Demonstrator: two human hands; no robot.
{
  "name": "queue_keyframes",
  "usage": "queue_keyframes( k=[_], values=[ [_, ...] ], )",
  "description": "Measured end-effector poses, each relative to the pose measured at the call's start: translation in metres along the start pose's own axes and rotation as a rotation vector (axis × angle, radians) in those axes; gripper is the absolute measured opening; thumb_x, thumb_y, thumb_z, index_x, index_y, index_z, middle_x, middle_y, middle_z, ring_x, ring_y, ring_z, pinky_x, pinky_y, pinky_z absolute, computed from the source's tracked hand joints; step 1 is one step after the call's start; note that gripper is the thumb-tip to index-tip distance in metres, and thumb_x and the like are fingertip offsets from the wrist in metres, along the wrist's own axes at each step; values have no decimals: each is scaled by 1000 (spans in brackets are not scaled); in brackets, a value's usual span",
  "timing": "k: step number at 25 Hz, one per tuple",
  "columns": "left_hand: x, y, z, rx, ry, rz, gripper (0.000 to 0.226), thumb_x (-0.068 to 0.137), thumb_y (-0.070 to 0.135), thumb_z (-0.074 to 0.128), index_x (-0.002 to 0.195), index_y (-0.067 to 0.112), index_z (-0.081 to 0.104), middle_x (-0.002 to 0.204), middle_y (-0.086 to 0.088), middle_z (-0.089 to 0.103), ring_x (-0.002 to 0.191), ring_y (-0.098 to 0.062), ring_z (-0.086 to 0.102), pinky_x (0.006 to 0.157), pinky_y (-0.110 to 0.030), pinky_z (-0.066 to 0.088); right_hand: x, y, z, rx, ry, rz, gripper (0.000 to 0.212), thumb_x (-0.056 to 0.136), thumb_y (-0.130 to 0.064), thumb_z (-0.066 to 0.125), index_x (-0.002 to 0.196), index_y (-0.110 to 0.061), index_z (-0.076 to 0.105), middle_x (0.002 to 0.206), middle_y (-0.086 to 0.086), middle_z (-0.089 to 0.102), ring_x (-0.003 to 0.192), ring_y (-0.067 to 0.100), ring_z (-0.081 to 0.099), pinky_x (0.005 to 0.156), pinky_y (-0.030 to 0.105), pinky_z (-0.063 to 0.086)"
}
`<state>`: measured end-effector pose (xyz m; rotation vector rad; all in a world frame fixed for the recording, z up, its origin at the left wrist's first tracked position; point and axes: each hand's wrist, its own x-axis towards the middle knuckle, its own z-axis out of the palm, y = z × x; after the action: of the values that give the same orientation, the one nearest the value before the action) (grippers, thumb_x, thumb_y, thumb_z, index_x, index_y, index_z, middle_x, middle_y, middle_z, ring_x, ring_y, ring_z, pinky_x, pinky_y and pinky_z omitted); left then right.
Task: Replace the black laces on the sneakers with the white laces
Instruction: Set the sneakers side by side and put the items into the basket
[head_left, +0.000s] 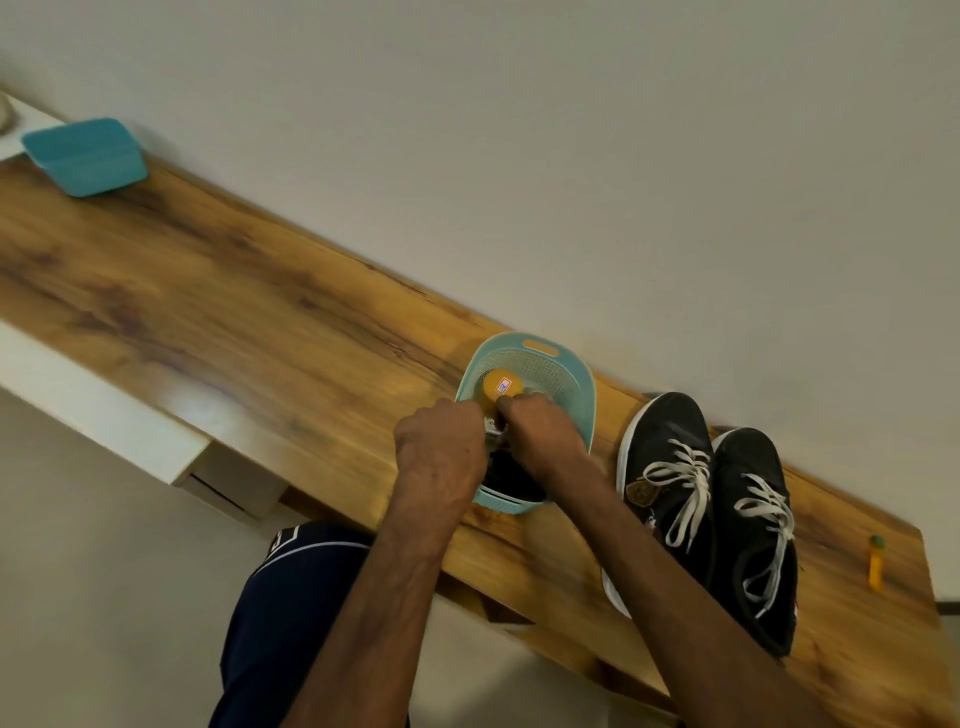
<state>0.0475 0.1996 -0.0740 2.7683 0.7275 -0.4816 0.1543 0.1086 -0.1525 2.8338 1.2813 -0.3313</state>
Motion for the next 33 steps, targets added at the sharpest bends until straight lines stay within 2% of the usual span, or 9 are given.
queue_keyframes(
  k=[3, 7, 10, 13, 17, 22, 25, 29, 33],
  values=[
    [-2, 1, -3, 32, -21, 8, 28, 99, 16, 48, 127, 11, 51, 128, -9, 55, 116, -25, 57, 79, -32, 37, 7, -4, 8, -50, 2, -7, 24, 86, 2, 60, 110, -4, 62, 103, 16, 67, 99, 35, 61, 81, 40, 49],
    [-5, -1, -4, 35, -33, 19, 29, 99, 18, 49, 128, 11, 52, 128, -8, 56, 116, -24, 57, 80, -31, 38, 14, -9, 4, -166, -15, -8, 31, 86, -5, 66, 116, -7, 60, 107, 13, 67, 101, 34, 62, 93, 45, 48],
    [-6, -1, -4, 35, -42, 19, 29, 99, 18, 49, 127, 11, 52, 128, -7, 56, 115, -24, 58, 77, -32, 37, 6, -10, -2, -150, 4, 18, 39, 86, -1, 67, 124, -4, 57, 115, 15, 63, 106, 34, 61, 87, 43, 49],
    [-6, 0, -5, 36, -54, 11, 29, 98, 17, 50, 126, 12, 52, 127, -7, 56, 115, -24, 58, 77, -32, 37, 2, -8, -6, -137, -3, 103, 32, 90, -3, 66, 122, -3, 60, 116, 17, 63, 106, 33, 62, 79, 39, 53],
    [-7, 1, -5, 33, -60, 13, 29, 99, 18, 50, 127, 10, 52, 126, -8, 56, 114, -24, 58, 77, -32, 37, 2, -9, -6, -83, -69, 147, 25, 91, -4, 63, 117, -3, 65, 117, 18, 62, 107, 31, 61, 84, 39, 53],
    [-5, 2, -4, 35, -50, 20, 28, 99, 19, 51, 126, 11, 52, 125, -8, 57, 112, -23, 59, 77, -32, 39, 5, -14, -4, -5, -57, 160, 24, 92, -5, 61, 116, -2, 64, 117, 16, 64, 109, 31, 60, 90, 38, 51],
    [-4, 3, -3, 42, -53, 20, 29, 99, 19, 51, 126, 11, 52, 125, -8, 57, 112, -23, 59, 77, -32, 39, 4, -19, -4, 22, -38, 171, 23, 94, -8, 62, 116, -4, 64, 116, 14, 65, 108, 29, 61, 89, 37, 52],
    [-3, 2, -3, 43, -62, 17, 30, 98, 19, 51, 127, 11, 52, 126, -8, 57, 114, -24, 58, 77, -32, 39, -1, -4, -20, 81, 0, 287, 23, 94, -10, 60, 115, -2, 64, 116, 16, 65, 108, 32, 62, 87, 39, 50],
    [-4, 2, -2, 41, -57, 21, 31, 98, 19, 52, 128, 11, 51, 127, -8, 56, 114, -24, 58, 77, -32, 38, -1, 7, -28, 135, -56, 326, 25, 94, -11, 57, 116, -2, 65, 117, 17, 66, 108, 32, 62, 89, 39, 50]
  ],
)
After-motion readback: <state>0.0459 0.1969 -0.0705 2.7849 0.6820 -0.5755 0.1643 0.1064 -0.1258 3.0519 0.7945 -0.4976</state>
